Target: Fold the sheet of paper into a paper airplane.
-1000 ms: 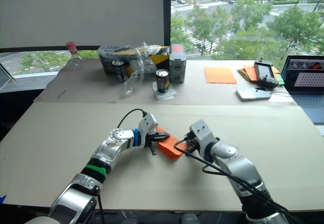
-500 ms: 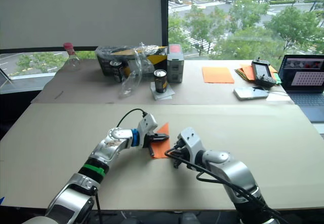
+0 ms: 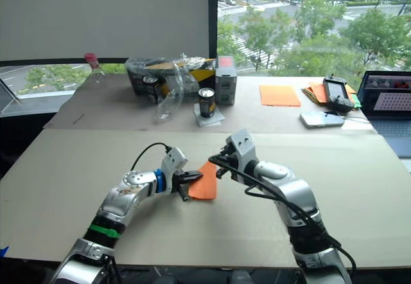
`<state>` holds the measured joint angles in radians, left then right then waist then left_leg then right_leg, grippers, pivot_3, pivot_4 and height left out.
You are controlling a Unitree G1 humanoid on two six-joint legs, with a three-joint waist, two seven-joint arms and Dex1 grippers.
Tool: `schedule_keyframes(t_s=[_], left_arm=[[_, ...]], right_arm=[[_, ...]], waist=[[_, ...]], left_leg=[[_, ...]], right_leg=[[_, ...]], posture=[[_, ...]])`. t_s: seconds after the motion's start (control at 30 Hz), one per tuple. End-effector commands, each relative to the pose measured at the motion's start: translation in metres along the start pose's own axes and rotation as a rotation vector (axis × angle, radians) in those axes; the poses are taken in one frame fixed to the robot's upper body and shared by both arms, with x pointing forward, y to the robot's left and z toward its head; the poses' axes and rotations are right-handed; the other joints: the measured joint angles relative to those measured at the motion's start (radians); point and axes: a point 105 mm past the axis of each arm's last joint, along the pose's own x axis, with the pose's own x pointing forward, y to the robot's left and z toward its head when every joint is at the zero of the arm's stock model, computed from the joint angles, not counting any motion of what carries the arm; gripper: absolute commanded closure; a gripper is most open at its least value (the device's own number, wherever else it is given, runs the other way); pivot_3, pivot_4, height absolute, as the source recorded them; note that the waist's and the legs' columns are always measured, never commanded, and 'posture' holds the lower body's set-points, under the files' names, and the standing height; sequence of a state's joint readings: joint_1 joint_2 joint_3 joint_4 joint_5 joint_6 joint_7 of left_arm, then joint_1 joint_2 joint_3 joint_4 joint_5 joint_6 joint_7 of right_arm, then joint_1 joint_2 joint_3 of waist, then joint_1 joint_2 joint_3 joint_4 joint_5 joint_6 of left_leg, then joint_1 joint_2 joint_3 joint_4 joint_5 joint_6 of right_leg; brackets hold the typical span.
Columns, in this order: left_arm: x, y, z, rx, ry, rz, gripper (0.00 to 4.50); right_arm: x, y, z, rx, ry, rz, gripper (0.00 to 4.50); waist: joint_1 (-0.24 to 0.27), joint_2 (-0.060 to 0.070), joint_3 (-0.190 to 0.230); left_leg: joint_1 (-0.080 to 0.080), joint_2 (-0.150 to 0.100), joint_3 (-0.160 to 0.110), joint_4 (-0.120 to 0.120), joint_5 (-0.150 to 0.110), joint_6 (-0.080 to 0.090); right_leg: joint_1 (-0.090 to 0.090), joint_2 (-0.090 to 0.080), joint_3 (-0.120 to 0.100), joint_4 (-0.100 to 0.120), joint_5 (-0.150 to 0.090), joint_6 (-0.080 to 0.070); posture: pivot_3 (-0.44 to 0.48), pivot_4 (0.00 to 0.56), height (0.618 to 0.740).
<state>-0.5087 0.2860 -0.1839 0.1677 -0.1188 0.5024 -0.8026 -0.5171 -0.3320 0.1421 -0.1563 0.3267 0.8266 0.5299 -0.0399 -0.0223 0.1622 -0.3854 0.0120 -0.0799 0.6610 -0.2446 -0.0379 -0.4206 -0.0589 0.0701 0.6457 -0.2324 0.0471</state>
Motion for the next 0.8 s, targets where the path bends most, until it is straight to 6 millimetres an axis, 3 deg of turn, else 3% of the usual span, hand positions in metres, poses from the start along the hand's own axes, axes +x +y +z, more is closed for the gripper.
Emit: schedule_keyframes(t_s=[0.03, 0.4, 0.6, 0.8], left_arm=[[0.002, -0.004, 0.007, 0.021, -0.017, -0.002, 4.5], [-0.007, -0.001, 0.006, 0.017, -0.019, 0.044, 4.5], [-0.007, -0.002, 0.009, 0.0, -0.041, 0.053, 4.5], [-0.007, -0.001, 0.011, -0.006, -0.048, 0.06, 4.5]], right_arm=[[0.011, -0.01, -0.005, 0.031, -0.009, -0.019, 4.46], [0.042, -0.034, -0.038, 0.011, 0.065, -0.107, 4.46], [0.058, -0.058, -0.025, 0.033, 0.024, -0.18, 4.46], [0.058, -0.066, -0.005, 0.009, -0.054, -0.192, 4.46]], waist=[[0.0, 0.0, 0.0], [-0.016, 0.0, 0.0], [-0.026, 0.0, 0.0], [-0.023, 0.0, 0.0]], left_leg=[[0.0, 0.0, 0.0, 0.0, 0.0, 0.0], [0.002, 0.001, 0.0, 0.0, 0.0, 0.0], [0.003, 0.001, 0.0, 0.0, 0.0, 0.0], [0.001, 0.0, 0.0, 0.0, 0.0, 0.0]], right_leg=[[0.0, 0.0, 0.0, 0.0, 0.0, 0.0], [0.0, 0.001, 0.0, 0.002, 0.0, 0.0], [0.001, 0.001, 0.001, 0.002, 0.001, -0.001], [0.0, 0.0, 0.0, 0.002, 0.001, -0.001]], posture=[[0.0, 0.15, 0.732], [0.0, 0.15, 0.732], [0.0, 0.15, 0.732], [0.0, 0.15, 0.732]])
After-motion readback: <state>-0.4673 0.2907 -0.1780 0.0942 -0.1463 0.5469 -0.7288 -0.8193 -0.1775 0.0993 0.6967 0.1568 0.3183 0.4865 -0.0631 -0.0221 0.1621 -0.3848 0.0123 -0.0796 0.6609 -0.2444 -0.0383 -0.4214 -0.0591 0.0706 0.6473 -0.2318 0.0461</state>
